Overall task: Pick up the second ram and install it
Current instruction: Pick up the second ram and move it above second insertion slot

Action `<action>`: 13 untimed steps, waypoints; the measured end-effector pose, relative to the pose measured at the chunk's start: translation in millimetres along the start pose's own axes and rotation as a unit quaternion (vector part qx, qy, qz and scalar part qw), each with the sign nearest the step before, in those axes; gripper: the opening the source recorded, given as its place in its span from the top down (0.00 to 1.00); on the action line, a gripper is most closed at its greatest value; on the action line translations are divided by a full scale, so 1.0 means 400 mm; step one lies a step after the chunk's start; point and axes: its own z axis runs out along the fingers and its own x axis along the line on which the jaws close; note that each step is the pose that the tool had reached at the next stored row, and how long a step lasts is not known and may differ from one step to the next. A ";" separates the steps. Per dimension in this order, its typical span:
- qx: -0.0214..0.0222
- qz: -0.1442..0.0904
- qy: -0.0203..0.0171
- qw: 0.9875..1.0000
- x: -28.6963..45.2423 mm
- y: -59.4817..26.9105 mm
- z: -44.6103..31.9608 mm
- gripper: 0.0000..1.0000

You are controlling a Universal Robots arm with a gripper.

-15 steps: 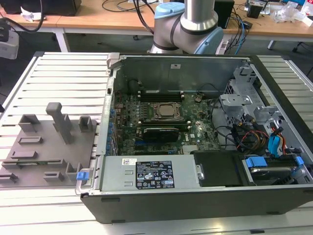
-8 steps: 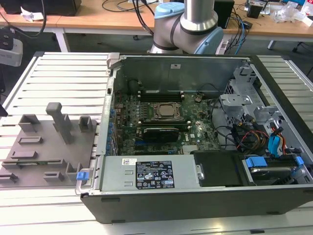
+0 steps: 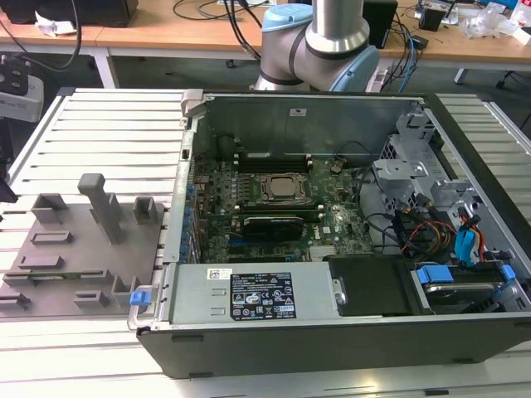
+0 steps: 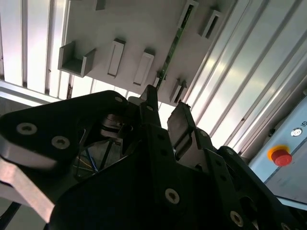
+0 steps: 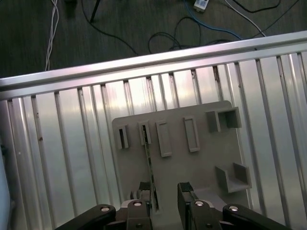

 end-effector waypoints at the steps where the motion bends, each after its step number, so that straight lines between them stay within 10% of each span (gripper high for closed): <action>1: 0.000 0.000 0.000 1.000 0.000 0.000 0.003 0.64; 13: 0.000 0.000 0.000 1.000 0.001 -0.001 0.031 0.64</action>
